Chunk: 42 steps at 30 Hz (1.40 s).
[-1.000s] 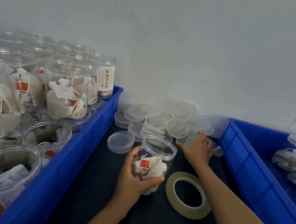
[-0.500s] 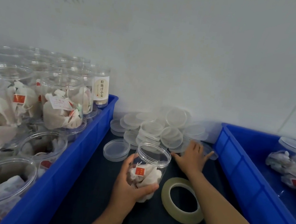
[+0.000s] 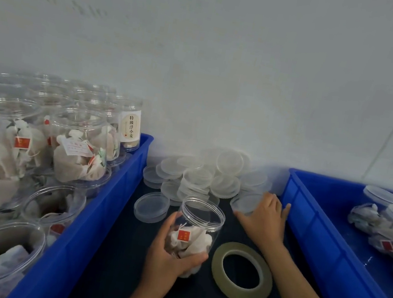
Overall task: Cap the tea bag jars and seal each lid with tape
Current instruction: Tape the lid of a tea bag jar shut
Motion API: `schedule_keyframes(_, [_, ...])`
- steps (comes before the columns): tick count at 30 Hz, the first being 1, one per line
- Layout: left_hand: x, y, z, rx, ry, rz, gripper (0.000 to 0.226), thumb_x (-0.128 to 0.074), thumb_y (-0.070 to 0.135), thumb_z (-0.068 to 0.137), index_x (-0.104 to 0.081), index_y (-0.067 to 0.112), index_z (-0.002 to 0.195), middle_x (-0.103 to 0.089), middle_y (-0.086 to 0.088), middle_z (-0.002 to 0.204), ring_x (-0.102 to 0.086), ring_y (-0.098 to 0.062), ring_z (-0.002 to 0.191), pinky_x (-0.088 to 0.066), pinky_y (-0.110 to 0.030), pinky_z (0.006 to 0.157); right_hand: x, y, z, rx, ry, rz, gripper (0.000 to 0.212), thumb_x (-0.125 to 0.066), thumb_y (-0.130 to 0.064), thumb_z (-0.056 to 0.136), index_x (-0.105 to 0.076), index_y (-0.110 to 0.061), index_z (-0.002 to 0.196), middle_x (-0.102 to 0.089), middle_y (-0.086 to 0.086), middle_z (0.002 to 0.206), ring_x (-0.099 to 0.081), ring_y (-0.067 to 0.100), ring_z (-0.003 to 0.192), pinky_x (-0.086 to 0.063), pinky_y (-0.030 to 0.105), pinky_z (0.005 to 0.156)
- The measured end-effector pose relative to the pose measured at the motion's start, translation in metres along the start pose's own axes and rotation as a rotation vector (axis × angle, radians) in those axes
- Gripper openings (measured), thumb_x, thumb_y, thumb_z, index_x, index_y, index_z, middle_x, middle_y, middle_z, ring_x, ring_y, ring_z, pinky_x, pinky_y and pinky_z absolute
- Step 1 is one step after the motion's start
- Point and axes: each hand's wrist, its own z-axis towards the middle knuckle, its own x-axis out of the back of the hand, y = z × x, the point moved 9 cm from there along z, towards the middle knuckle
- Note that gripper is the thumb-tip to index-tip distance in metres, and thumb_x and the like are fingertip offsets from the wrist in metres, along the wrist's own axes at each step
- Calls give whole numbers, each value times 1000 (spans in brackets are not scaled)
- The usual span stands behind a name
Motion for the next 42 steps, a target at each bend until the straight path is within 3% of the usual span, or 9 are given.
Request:
schedule_keyframes(3, [-1,10,-4,-39,-29,54,89,-89,33,45,-45,52,120,-64,35,107,-63,7,99,-49,-8,75,20,-1,-29,84,-4,174,92,-66,-64,74,-33,-5,136,-44,10,138,-38,26,133,-16,47,117])
schedule_keyframes(6, [6,13,-8,-53,-13,101,92,-92,32,45,-46,52,122,-67,19,109,-64,5,100,-50,-10,76,32,-13,-63,244,-116,399,88,-73,-62,64,-29,-28,133,-41,-11,129,-41,11,124,-39,23,97])
schedule_keyframes(8, [14,14,-9,-51,6,122,93,-92,33,46,-45,54,124,-63,15,115,-63,5,101,-51,-11,76,38,-24,-83,330,-166,462,88,-72,-64,60,-24,-42,129,-30,-26,126,-38,-2,119,-37,15,89])
schedule_keyframes(11, [27,22,-6,-70,18,189,94,-88,43,42,-41,59,122,-59,18,119,-62,3,104,-51,-13,79,41,-36,-100,355,-287,681,80,-79,-59,61,-29,-49,122,-40,-30,128,-46,-6,117,-42,19,92])
schedule_keyframes(17, [25,31,-10,-156,-87,355,98,-95,39,44,-43,57,126,-59,16,118,-62,1,104,-52,-15,82,54,-56,-117,309,-432,1307,73,-77,-38,69,-41,-26,132,-55,-8,131,-57,15,119,-52,31,90])
schedule_keyframes(27, [7,37,-17,-200,-171,486,102,-93,45,48,-41,52,136,-55,19,118,-58,-1,108,-52,-31,93,51,-73,-130,249,-375,1372,58,-63,-35,80,-46,-24,134,-51,-3,134,-53,16,123,-50,35,97])
schedule_keyframes(33, [4,35,-17,-190,-216,490,103,-91,49,48,-38,55,136,-52,23,122,-53,3,114,-49,-25,95,46,-74,-129,216,-272,1295,66,-68,-54,70,-49,-32,129,-52,-15,127,-53,6,119,-49,28,95])
schedule_keyframes(37, [7,30,-17,-125,-185,294,118,-94,50,35,-35,50,137,-41,25,133,-49,12,114,-47,-5,79,40,-68,-126,177,-193,1356,53,-71,-36,74,-55,-31,125,-58,-13,120,-58,9,113,-53,32,89])
schedule_keyframes(42, [4,-1,-9,104,-174,8,105,-84,24,52,-32,27,144,-50,2,131,-58,-7,104,-51,-16,61,23,-55,-127,-10,-134,1544,44,-72,-34,74,-60,-30,116,-62,1,112,-68,15,93,-59,33,72])
